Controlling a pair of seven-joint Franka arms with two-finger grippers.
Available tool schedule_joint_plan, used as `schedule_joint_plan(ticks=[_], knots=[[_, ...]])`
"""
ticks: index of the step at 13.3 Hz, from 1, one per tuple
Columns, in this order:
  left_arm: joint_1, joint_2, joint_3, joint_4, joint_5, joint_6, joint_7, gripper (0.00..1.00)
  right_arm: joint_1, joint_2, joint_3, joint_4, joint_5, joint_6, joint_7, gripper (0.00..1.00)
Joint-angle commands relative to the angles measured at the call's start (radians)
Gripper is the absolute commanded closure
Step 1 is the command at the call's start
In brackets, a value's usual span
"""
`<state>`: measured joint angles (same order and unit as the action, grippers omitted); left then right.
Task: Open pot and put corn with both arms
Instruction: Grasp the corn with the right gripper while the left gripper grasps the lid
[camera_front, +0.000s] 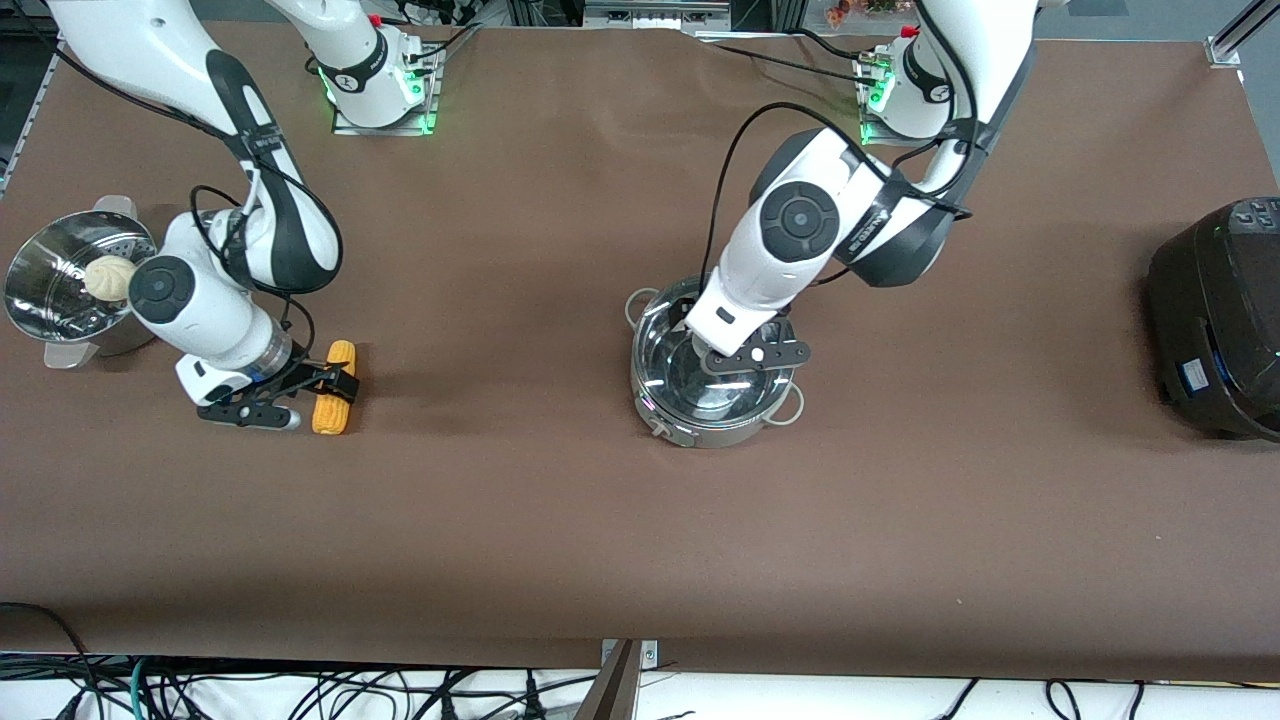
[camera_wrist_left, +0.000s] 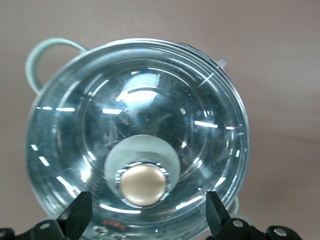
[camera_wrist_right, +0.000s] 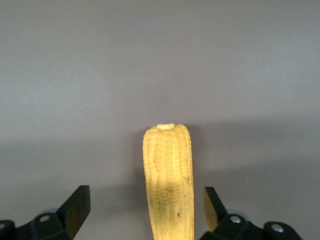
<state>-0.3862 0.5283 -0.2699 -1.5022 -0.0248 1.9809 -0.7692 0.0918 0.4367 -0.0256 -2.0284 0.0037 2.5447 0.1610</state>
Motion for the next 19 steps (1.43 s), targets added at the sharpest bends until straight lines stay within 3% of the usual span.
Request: schedule_joint_plan(ticks=[1, 5, 13, 16, 19], knots=[[-0.020, 0.047, -0.002, 0.059, 0.066, -0.008, -0.041, 0.00, -0.010, 0.034, 0.006, -0.027, 0.013, 0.065, 0.009, 0.00], [-0.019, 0.048, -0.002, 0.051, 0.082, -0.008, -0.041, 0.01, -0.035, 0.068, 0.004, -0.026, 0.012, 0.094, 0.000, 0.00], [-0.017, 0.056, 0.000, 0.050, 0.082, -0.008, -0.038, 0.29, -0.040, 0.088, 0.004, -0.027, 0.012, 0.115, -0.011, 0.00], [-0.017, 0.064, 0.000, 0.048, 0.082, -0.008, -0.036, 0.30, -0.038, 0.088, 0.006, -0.030, 0.012, 0.114, -0.014, 0.00], [-0.016, 0.064, 0.000, 0.045, 0.083, -0.008, -0.030, 0.52, -0.038, 0.089, 0.006, -0.032, 0.012, 0.114, -0.055, 0.00]])
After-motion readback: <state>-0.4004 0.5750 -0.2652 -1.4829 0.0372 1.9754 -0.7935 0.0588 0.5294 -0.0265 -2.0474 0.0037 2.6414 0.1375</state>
